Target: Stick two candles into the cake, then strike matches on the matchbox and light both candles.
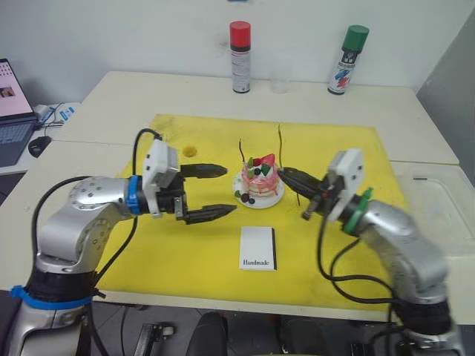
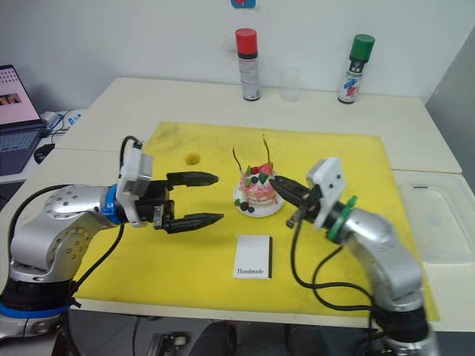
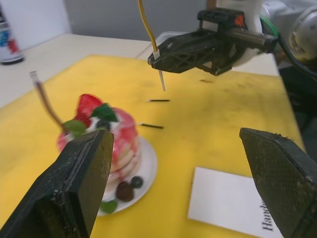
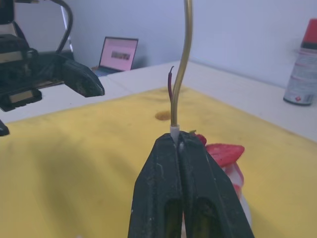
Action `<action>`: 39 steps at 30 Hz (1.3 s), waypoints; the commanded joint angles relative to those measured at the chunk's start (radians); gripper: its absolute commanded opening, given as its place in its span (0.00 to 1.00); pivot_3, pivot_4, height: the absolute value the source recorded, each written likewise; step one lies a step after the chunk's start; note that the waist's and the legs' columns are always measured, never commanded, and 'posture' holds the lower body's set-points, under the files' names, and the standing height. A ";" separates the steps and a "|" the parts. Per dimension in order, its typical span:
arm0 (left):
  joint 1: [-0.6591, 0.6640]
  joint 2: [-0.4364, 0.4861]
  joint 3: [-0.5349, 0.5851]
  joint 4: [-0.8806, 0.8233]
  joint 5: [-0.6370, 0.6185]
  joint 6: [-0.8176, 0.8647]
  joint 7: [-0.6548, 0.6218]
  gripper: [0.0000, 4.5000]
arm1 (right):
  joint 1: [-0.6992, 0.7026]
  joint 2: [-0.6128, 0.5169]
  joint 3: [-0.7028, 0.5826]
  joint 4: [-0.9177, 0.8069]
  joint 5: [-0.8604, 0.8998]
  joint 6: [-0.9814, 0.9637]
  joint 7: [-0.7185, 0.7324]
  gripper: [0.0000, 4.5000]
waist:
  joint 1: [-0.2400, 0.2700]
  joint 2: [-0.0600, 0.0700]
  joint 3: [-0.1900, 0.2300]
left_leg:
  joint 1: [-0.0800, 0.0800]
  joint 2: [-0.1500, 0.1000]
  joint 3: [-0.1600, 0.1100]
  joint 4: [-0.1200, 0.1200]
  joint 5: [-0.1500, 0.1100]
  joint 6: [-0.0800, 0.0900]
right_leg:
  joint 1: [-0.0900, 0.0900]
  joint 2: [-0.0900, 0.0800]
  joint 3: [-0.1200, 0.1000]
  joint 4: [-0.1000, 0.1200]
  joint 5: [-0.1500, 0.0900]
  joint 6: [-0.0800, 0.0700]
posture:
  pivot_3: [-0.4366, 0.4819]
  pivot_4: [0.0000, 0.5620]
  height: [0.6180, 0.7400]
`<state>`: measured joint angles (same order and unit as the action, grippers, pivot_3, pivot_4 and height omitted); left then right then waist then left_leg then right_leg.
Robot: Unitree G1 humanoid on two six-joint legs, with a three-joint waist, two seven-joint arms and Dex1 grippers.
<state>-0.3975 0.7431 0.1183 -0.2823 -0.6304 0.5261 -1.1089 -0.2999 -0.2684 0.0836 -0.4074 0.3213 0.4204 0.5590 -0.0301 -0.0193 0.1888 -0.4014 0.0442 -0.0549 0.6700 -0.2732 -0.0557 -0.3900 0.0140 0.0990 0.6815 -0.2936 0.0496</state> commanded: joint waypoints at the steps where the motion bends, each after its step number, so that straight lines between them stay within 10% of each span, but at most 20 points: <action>1: -0.015 0.004 0.032 -0.016 -0.032 0.010 0.018 1.00 | -0.012 0.044 0.032 0.113 -0.082 -0.193 -0.029 0.00 | 0.000 0.000 0.000 | 0.000 0.000 0.000 0.000 0.000 0.000 | 0.000 0.000 0.000 0.000 0.000 0.000 | 0.48 0.27 0.87; 39: -0.054 0.032 -0.002 0.000 -0.046 0.057 -0.023 1.00 | -0.028 0.156 0.033 0.345 -0.153 -0.461 -0.112 0.00 | -0.004 0.001 0.000 | 0.003 0.001 -0.001 -0.006 0.002 -0.003 | 0.000 0.001 -0.001 0.002 -0.001 -0.004 | 0.48 0.27 0.87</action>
<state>-0.4348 0.7625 0.1113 -0.2687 -0.6663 0.5867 -1.1256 -0.3348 -0.1091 0.1120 -0.0170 0.1598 -0.0328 0.4384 -0.0342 -0.0187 0.1891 -0.3988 0.0451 -0.0560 0.6644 -0.2714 -0.0586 -0.3904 0.0155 0.0981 0.6831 -0.2942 0.0459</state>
